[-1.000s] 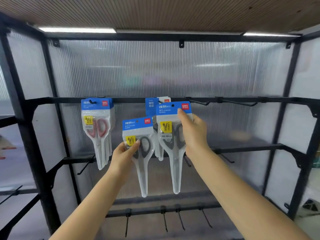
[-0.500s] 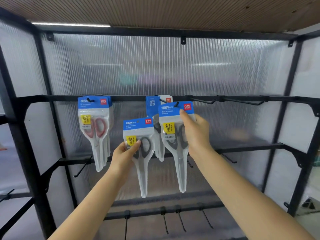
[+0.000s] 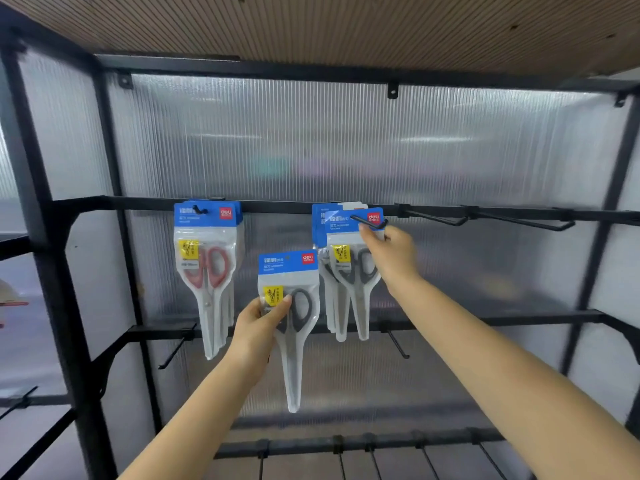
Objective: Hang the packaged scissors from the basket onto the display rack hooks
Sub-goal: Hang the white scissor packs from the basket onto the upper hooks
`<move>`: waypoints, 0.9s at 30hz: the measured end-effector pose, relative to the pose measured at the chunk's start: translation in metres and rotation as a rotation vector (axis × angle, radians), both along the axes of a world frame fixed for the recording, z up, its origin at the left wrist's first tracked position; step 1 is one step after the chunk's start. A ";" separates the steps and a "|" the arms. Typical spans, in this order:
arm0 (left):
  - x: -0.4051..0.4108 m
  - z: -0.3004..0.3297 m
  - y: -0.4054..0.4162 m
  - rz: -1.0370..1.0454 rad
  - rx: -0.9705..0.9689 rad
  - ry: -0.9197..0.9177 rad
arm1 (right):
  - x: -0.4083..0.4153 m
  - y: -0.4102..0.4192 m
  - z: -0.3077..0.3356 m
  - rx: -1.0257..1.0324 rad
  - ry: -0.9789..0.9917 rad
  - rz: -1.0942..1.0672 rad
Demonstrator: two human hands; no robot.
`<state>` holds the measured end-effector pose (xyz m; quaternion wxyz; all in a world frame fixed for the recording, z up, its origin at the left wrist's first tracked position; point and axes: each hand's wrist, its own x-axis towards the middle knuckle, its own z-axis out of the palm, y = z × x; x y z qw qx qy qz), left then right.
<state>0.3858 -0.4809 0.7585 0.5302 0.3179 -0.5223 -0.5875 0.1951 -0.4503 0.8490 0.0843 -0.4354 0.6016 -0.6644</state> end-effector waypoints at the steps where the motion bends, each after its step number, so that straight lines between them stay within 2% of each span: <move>1: 0.000 0.000 -0.002 0.000 0.001 -0.005 | -0.001 -0.004 0.000 0.010 0.033 -0.015; 8: -0.002 0.000 -0.006 -0.008 -0.008 -0.028 | -0.011 -0.017 0.001 0.089 0.247 -0.110; 13: -0.009 -0.004 0.002 -0.064 -0.052 -0.089 | -0.022 -0.010 0.000 0.099 0.316 -0.137; 17: -0.018 -0.009 0.018 -0.161 -0.116 -0.123 | -0.027 0.024 -0.004 0.068 0.403 -0.043; 22: -0.035 -0.006 0.039 -0.264 -0.192 -0.146 | -0.029 0.064 -0.012 0.263 0.598 0.130; 27: -0.050 -0.002 0.054 -0.270 -0.269 -0.161 | -0.032 0.086 -0.011 0.332 0.634 0.169</move>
